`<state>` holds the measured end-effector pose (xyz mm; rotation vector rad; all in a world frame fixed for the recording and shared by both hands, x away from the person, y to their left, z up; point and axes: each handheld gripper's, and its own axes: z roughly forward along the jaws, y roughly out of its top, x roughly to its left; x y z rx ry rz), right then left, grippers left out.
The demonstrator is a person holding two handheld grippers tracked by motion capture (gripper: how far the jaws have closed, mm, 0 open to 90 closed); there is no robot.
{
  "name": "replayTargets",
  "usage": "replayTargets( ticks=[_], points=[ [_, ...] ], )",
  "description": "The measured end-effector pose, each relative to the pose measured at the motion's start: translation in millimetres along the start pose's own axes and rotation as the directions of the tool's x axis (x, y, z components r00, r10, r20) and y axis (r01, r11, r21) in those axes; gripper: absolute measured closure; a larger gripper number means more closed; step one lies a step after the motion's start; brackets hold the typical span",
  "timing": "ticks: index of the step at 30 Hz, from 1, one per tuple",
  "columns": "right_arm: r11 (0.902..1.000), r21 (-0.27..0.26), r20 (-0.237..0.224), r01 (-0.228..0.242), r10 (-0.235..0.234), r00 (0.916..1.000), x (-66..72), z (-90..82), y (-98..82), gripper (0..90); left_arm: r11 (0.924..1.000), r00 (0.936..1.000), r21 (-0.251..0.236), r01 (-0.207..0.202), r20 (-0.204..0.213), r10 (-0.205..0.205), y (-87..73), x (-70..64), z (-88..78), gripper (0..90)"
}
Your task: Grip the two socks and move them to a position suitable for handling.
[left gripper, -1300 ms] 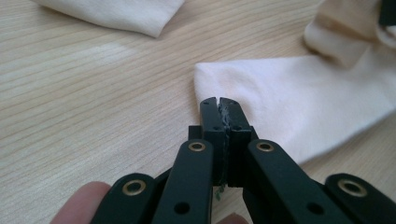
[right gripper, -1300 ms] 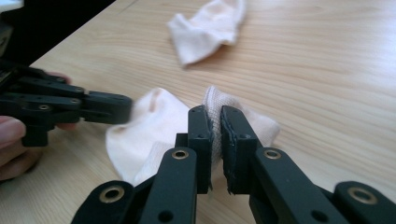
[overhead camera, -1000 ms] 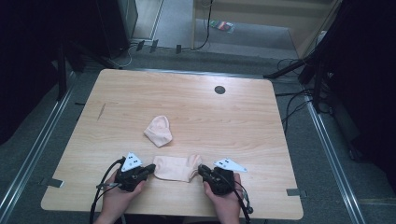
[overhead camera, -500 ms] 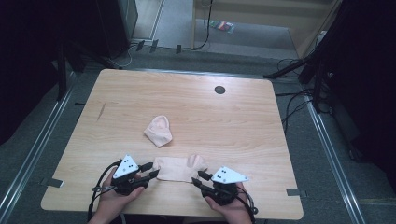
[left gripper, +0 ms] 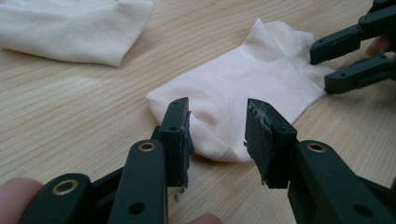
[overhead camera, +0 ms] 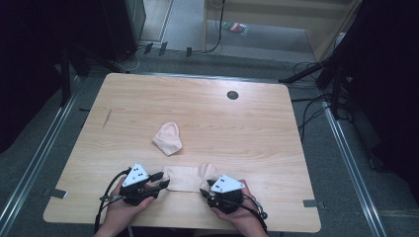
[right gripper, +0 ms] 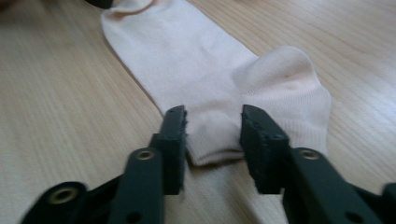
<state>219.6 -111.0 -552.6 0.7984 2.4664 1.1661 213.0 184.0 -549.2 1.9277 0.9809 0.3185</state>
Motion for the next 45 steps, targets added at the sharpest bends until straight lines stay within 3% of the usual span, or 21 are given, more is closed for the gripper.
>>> replayTargets(
  ticks=[2,3,5,9,10,12,15,19,21,24,26,27,29,31,32,34,35,38,40,42,45],
  points=[
    [1.0,0.004,0.039,0.006,-0.006,0.9992,1.7,-0.1,-0.1,81.7,1.0,1.0,-0.005,-0.003,0.003,0.003,0.2,0.2,-0.4,60.2],
    [1.0,0.002,0.053,-0.009,0.009,0.9986,1.1,-0.3,-0.2,83.4,1.0,1.0,-0.008,-0.005,0.007,0.005,0.5,0.1,-0.6,59.3],
    [0.998,0.014,0.036,-0.062,0.062,0.9974,-2.4,-1.4,2.4,84.5,0.9996,0.9995,-0.022,-0.015,0.028,0.015,1.2,-1.5,-0.4,54.9],
    [0.9835,0.006,-0.009,-0.181,0.181,0.9835,-5.9,-9.7,12.0,84.6,0.997,0.9973,-0.049,-0.06,0.039,0.062,5.5,-12.8,0.0,44.0],
    [0.9801,0.0,-0.017,-0.199,0.199,0.98,-5.7,-12.2,15.2,84.5,0.9946,0.9954,-0.053,-0.089,0.033,0.091,8.6,-19.6,0.9,41.4],
    [0.9723,-0.015,-0.046,-0.233,0.232,0.9715,-4.9,-19.8,27.0,84.5,0.9858,0.9875,-0.063,-0.156,0.013,0.157,14.0,-33.5,2.9,34.8],
    [0.9633,-0.022,-0.086,-0.268,0.265,0.9605,-3.4,-28.1,44.8,84.4,0.9737,0.9758,-0.065,-0.219,-0.013,0.218,19.4,-48.4,6.1,28.5],
    [0.9451,-0.03,-0.125,-0.325,0.319,0.9393,-2.1,-33.6,62.8,84.4,0.9503,0.9511,-0.051,-0.307,-0.05,0.305,26.5,-67.7,12.9,24.5],
    [0.94,-0.027,-0.156,-0.34,0.332,0.9302,-1.3,-34.2,68.6,84.4,0.9383,0.9362,-0.04,-0.343,-0.093,0.339,30.8,-71.7,17.2,27.0],
    [0.9373,-0.02,-0.207,-0.348,0.337,0.9187,-2.1,-33.9,72.8,84.4,0.9341,0.9326,-0.051,-0.353,-0.097,0.348,34.2,-68.8,18.7,43.2],
    [0.935,-0.02,-0.232,-0.354,0.34,0.9114,-3.1,-34.7,73.7,84.3,0.9247,0.9247,-0.06,-0.376,-0.087,0.371,34.9,-66.3,19.2,58.6],
    [0.9348,-0.024,-0.245,-0.354,0.338,0.9086,-4.2,-34.9,73.7,84.1,0.9239,0.9254,-0.066,-0.377,-0.069,0.373,35.4,-64.4,18.9,70.5],
    [0.9335,-0.043,-0.258,-0.356,0.334,0.9067,-6.1,-35.0,72.7,82.5,0.9332,0.9358,-0.07,-0.352,-0.037,0.351,36.6,-61.3,18.2,86.0],
    [0.936,-0.083,-0.251,-0.342,0.312,0.9163,-7.8,-35.8,70.8,73.0,0.9542,0.9561,-0.072,-0.29,0.018,0.292,38.6,-54.9,17.3,88.9],
    [0.9329,-0.116,-0.252,-0.341,0.305,0.9185,-8.8,-36.2,69.4,68.8,0.9672,0.9679,-0.074,-0.243,0.048,0.247,39.9,-49.9,16.7,89.1],
    [0.9328,-0.16,-0.238,-0.323,0.281,0.9297,-9.2,-37.2,65.5,61.6,0.9783,0.9784,-0.074,-0.193,0.06,0.198,42.0,-42.4,14.3,89.4],
    [0.9388,-0.18,-0.222,-0.294,0.252,0.9419,-8.5,-37.4,62.8,58.4,0.9831,0.9828,-0.073,-0.168,0.065,0.173,43.1,-38.4,12.6,89.5],
    [0.9575,-0.22,-0.183,-0.186,0.147,0.972,-1.4,-36.8,51.7,52.7,0.9928,0.9908,-0.073,-0.095,0.09,0.101,46.1,-26.4,7.1,89.5],
    [0.9651,-0.243,-0.143,-0.097,0.064,0.9877,4.3,-33.9,45.6,48.9,0.9955,0.9918,-0.076,-0.056,0.111,0.064,47.4,-20.7,4.9,89.5],
    [0.967,-0.254,-0.088,-0.017,-0.006,0.9961,9.6,-28.9,41.2,44.9,0.9965,0.9913,-0.082,-0.013,0.13,0.024,48.8,-14.5,1.1,89.5],
    [0.9647,-0.263,-0.055,0.013,-0.029,0.9981,14.3,-19.3,38.6,40.9,0.9963,0.9905,-0.085,0.009,0.138,0.003,50.7,-9.6,-3.0,89.5]
  ],
)
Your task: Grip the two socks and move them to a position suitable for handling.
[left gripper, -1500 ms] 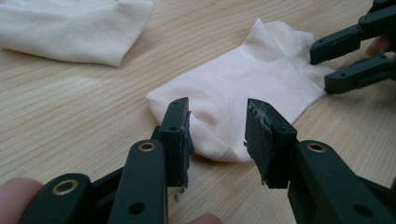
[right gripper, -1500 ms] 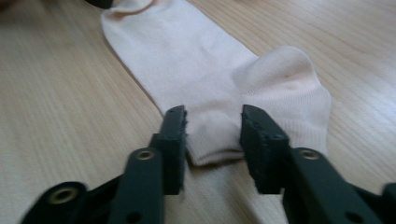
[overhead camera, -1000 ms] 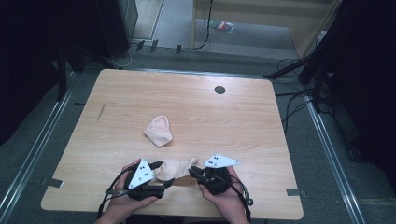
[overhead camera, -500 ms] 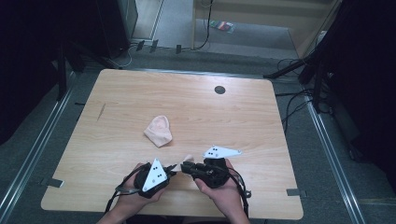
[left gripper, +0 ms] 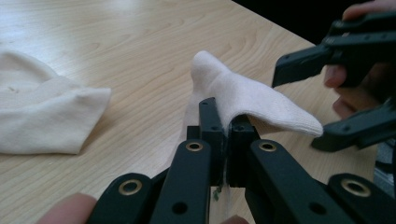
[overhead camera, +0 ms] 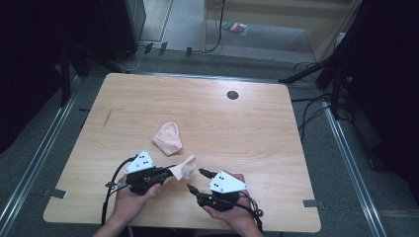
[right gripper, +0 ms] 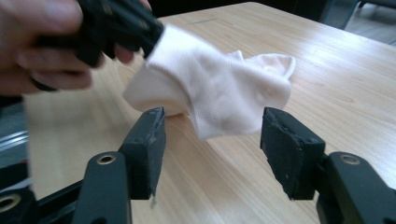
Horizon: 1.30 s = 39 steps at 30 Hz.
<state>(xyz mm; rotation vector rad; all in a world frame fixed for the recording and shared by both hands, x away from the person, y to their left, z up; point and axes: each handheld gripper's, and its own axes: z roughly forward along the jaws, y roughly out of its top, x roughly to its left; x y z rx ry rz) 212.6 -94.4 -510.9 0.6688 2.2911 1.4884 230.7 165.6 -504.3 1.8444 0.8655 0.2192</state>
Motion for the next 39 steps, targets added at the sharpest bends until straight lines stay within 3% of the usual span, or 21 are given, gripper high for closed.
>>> replayTargets(
  ticks=[3,7,11,14,16,17,18,19,21,22,24,27,30,32,36,39],
  points=[
    [0.9985,-0.001,0.05,0.054,-0.054,0.9973,7.9,11.8,-1.0,39.4,0.9997,0.9998,-0.007,0.021,0.004,-0.021,2.1,2.7,-4.1,89.5],
    [0.9925,0.02,0.116,0.12,-0.122,0.9858,18.3,26.7,-2.1,38.9,0.9995,0.9995,-0.008,0.032,0.007,-0.032,3.8,2.8,-6.0,89.5],
    [0.9815,0.051,0.194,0.184,-0.191,0.9624,25.4,40.5,-5.6,42.0,0.9995,0.9993,0.0,0.033,0.018,-0.033,3.9,2.1,-5.4,89.5],
    [0.9722,0.075,0.263,0.222,-0.234,0.9359,27.4,46.5,-8.3,52.2,0.9993,0.9991,0.01,0.035,0.023,-0.035,3.7,1.5,-3.7,89.5],
    [0.9678,0.099,0.311,0.231,-0.251,0.9166,27.6,47.8,-9.5,69.9,0.9992,0.9989,0.012,0.039,0.024,-0.04,3.6,2.3,-4.0,89.5],
    [0.9703,0.101,0.323,0.22,-0.241,0.9151,26.2,46.2,-9.3,78.2,0.9991,0.999,0.016,0.038,0.024,-0.038,3.6,3.2,-4.6,89.5],
    [0.9766,0.089,0.305,0.196,-0.214,0.9281,23.3,43.1,-8.4,83.2,0.999,0.9989,0.018,0.041,0.019,-0.042,3.2,4.4,-4.9,89.4],
    [0.9848,0.066,0.263,0.161,-0.173,0.9493,18.6,37.8,-6.2,86.8,0.9988,0.9988,0.019,0.045,0.021,-0.045,2.9,5.6,-5.0,89.4],
    [0.994,0.04,0.205,0.101,-0.107,0.9729,12.7,29.0,-1.6,88.3,0.998,0.9982,0.036,0.052,0.027,-0.053,2.2,9.6,-4.9,89.2],
    [0.9965,0.033,0.176,0.077,-0.081,0.9811,9.9,24.8,1.3,88.5,0.9978,0.9983,0.041,0.052,0.026,-0.053,1.7,10.3,-4.8,89.0],
    [0.9992,0.02,0.141,0.035,-0.037,0.9893,7.1,16.9,6.0,88.9,0.9977,0.9987,0.049,0.047,0.019,-0.048,0.4,11.7,-4.8,87.5],
    [0.9998,0.015,0.083,-0.015,0.014,0.9964,4.2,5.4,14.0,89.0,0.9961,0.9996,0.087,-0.014,-0.022,0.016,-3.1,11.2,-2.4,77.7],
    [0.997,0.022,0.032,-0.074,0.073,0.9968,2.7,-2.0,19.3,89.0,0.9893,0.9963,0.13,-0.065,-0.046,0.072,-10.8,12.8,1.8,72.0],
    [0.9943,0.027,0.016,-0.104,0.103,0.9945,1.2,-6.0,21.7,89.0,0.9792,0.9889,0.165,-0.118,-0.071,0.131,-18.6,15.8,4.8,68.8],
    [0.9864,0.007,-0.013,-0.164,0.164,0.9863,-3.3,-14.4,24.3,89.1,0.9673,0.9772,0.182,-0.177,-0.085,0.195,-31.9,19.6,12.1,62.1],
    [0.9825,-0.002,-0.009,-0.186,0.186,0.9825,-4.0,-18.2,26.9,89.1,0.9538,0.9646,0.17,-0.248,-0.048,0.259,-36.1,10.8,18.0,55.4]
  ],
)
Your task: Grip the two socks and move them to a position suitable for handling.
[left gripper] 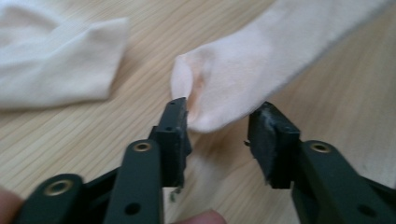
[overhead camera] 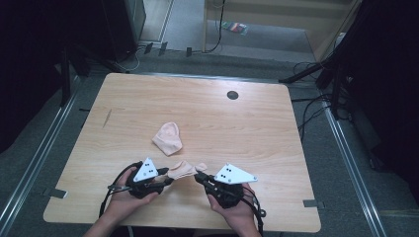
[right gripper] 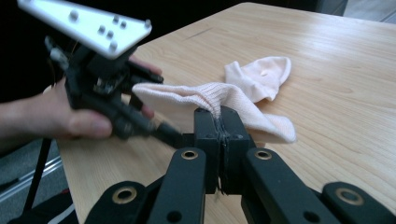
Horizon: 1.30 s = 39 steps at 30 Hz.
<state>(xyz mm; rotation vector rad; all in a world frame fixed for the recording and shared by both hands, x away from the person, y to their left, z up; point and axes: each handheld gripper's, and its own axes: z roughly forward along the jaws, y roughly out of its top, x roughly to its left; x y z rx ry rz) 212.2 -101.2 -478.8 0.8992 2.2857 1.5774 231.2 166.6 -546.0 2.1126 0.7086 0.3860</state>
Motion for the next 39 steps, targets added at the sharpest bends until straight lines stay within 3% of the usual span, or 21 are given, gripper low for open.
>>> replayTargets(
  ticks=[2,6,8,10,13,18,19,21,23,24,25,26,28,29,30,32,34,35,36,38,39],
  points=[
    [0.9999,-0.01,0.009,-0.007,0.007,0.9999,0.2,-1.8,1.8,89.2,0.9992,0.9993,-0.017,-0.038,-0.003,0.038,0.9,-7.1,1.0,51.7],
    [0.9995,-0.031,0.006,-0.01,0.01,0.9999,2.5,-5.9,6.4,89.2,0.9993,0.9986,-0.021,-0.032,-0.043,0.031,1.3,-10.4,7.7,46.0],
    [0.9991,-0.042,0.002,-0.01,0.01,0.9999,4.0,-7.4,8.7,89.2,0.9983,0.9971,-0.02,-0.055,-0.054,0.054,2.0,-12.6,9.8,49.4],
    [0.9986,-0.053,0.0,-0.01,0.01,1.0,5.9,-9.5,10.6,89.2,0.9968,0.9972,-0.049,-0.064,-0.042,0.062,2.4,-13.0,9.0,66.4],
    [0.9968,-0.076,0.002,-0.026,0.026,0.9997,6.7,-14.9,13.1,89.2,0.9963,0.9992,-0.078,-0.036,0.015,0.038,3.1,-8.7,2.3,84.8],
    [0.9903,-0.082,-0.001,-0.112,0.112,0.9937,3.7,-24.7,12.1,89.2,0.993,0.9894,-0.111,-0.041,0.134,0.056,4.0,-3.1,-24.7,88.4],
    [0.9885,-0.079,-0.004,-0.129,0.129,0.9916,3.4,-26.3,11.0,89.1,0.9926,0.983,-0.116,-0.035,0.175,0.055,4.3,-2.0,-32.0,88.5],
    [0.9814,-0.063,-0.012,-0.182,0.181,0.9834,2.7,-30.5,6.8,89.2,0.9941,0.9626,-0.105,-0.028,0.265,0.055,6.1,-0.3,-45.6,88.5],
    [0.9677,-0.043,-0.026,-0.248,0.247,0.9686,0.3,-32.6,0.7,89.2,0.9977,0.9294,-0.057,-0.037,0.365,0.056,8.6,0.7,-54.6,88.6],
    [0.9576,-0.028,-0.034,-0.287,0.286,0.9576,-1.5,-32.5,-3.1,89.1,0.9985,0.9186,-0.03,-0.045,0.391,0.053,9.4,2.0,-56.2,88.5],
    [0.9459,-0.008,-0.04,-0.324,0.324,0.9453,-3.8,-31.4,-7.3,89.2,0.9992,0.9102,-0.002,-0.041,0.412,0.038,9.7,4.0,-55.3,88.1],
    [0.933,0.015,-0.041,-0.359,0.36,0.9321,-6.9,-28.8,-11.4,89.2,0.9992,0.9092,0.027,-0.03,0.416,0.016,9.5,7.1,-52.4,87.4],
    [0.9028,0.051,-0.029,-0.427,0.429,0.903,-16.4,-20.6,-19.6,89.1,0.9962,0.9188,0.078,0.037,0.389,-0.065,8.3,17.4,-42.6,83.9],
    [0.8809,0.073,-0.022,-0.468,0.47,0.8823,-23.0,-15.4,-23.3,89.1,0.9927,0.9149,0.091,0.079,0.389,-0.109,7.4,24.1,-37.7,80.8],
    [0.8506,0.094,-0.013,-0.517,0.521,0.8536,-30.4,-10.4,-27.0,89.2,0.9855,0.9147,0.106,0.132,0.37,-0.163,7.3,30.6,-33.3,76.9],
    [0.7963,0.099,0.011,-0.597,0.599,0.8008,-46.6,-2.6,-34.7,89.0,0.9728,0.9362,0.079,0.218,0.265,-0.231,7.2,40.0,-28.3,67.7],
    [0.7729,0.089,0.065,-0.628,0.625,0.7781,-60.7,4.2,-41.5,88.3,0.9604,0.9485,0.037,0.276,0.151,-0.279,7.6,44.1,-25.6,60.1],
    [0.7655,0.08,0.088,-0.638,0.633,0.7695,-67.0,6.9,-44.9,87.9,0.9592,0.9543,0.017,0.282,0.097,-0.283,6.9,45.1,-24.7,56.2],
    [0.761,0.078,0.111,-0.644,0.635,0.7642,-72.3,9.2,-48.1,87.3,0.9592,0.9569,-0.006,0.283,0.071,-0.282,5.5,45.6,-24.4,56.5],
    [0.7689,0.063,0.167,-0.636,0.62,0.7664,-80.5,12.0,-54.0,82.1,0.9573,0.9579,-0.036,0.287,0.002,-0.287,2.8,45.9,-24.6,50.0],
    [0.7723,0.052,0.183,-0.633,0.616,0.7664,-82.6,11.9,-55.6,78.3,0.9542,0.9544,-0.048,0.295,-0.032,-0.297,1.6,46.1,-24.9,49.2]
  ],
)
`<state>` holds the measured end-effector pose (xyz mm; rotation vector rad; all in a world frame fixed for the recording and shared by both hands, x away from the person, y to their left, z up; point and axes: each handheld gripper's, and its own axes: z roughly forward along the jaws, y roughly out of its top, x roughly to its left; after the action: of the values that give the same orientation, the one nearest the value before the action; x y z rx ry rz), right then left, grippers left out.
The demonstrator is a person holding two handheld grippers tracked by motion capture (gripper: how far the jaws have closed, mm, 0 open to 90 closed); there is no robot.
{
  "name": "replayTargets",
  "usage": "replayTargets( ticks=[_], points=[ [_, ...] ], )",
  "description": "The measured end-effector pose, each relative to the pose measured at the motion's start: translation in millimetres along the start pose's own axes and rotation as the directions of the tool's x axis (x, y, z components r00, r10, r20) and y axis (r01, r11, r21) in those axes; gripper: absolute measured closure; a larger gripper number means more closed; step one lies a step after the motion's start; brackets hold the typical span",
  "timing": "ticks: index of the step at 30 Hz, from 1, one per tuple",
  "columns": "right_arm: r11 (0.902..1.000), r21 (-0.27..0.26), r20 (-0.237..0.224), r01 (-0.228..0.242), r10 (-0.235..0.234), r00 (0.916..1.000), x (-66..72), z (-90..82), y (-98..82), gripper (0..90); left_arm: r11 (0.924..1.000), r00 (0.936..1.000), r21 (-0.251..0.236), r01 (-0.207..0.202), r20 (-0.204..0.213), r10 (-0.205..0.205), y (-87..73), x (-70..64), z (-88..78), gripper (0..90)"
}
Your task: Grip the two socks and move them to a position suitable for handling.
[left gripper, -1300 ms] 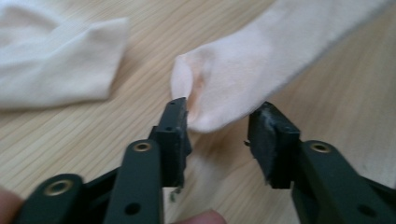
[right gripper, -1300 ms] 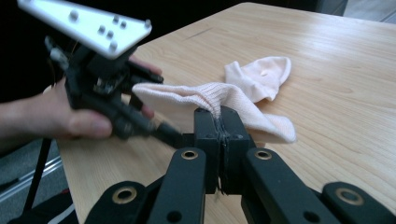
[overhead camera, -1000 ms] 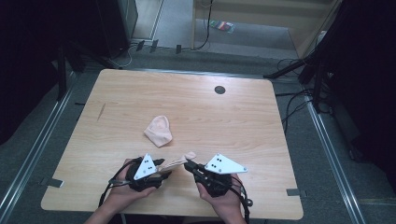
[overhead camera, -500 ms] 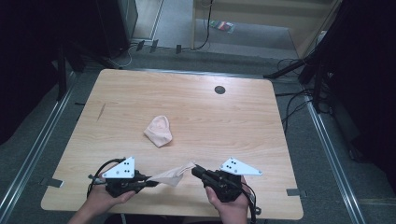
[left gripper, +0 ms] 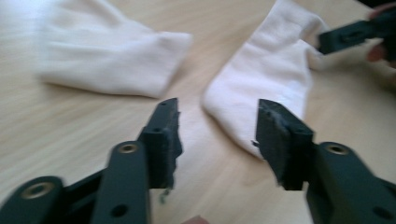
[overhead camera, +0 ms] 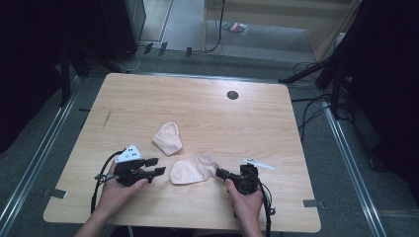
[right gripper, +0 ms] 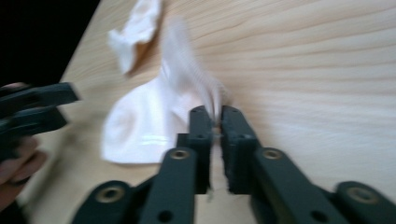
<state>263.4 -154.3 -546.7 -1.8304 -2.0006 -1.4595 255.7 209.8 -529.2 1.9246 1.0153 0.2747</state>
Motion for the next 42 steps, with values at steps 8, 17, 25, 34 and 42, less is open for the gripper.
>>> replayTargets(
  ticks=[8,17,25,34,42],
  points=[
    [0.9818,-0.156,0.221,0.108,-0.072,0.9726,-11.9,-17.1,8.1,66.1,0.997,0.996,-0.076,-0.014,-0.09,0.007,-0.8,-17.4,0.1,56.4],
    [0.9116,-0.023,0.196,0.41,-0.398,0.896,19.2,17.4,12.4,83.6,0.9924,0.9893,0.075,-0.097,-0.102,0.105,-0.7,-47.0,40.1,73.1],
    [0.9102,0.089,0.175,0.404,-0.414,0.8933,16.1,25.9,7.5,89.7,0.9727,0.9788,0.161,-0.167,-0.092,0.183,-4.4,-44.3,37.5,79.6],
    [0.9208,0.128,0.115,0.369,-0.383,0.9165,19.0,5.9,-12.8,90.0,0.9357,0.9383,0.212,-0.282,-0.143,0.315,-16.8,-46.2,17.4,86.6],
    [0.9244,0.135,0.104,0.357,-0.371,0.9227,22.3,0.4,-18.6,90.0,0.962,0.9639,0.164,-0.218,-0.118,0.239,-24.0,-39.0,7.6,81.1]
  ],
)
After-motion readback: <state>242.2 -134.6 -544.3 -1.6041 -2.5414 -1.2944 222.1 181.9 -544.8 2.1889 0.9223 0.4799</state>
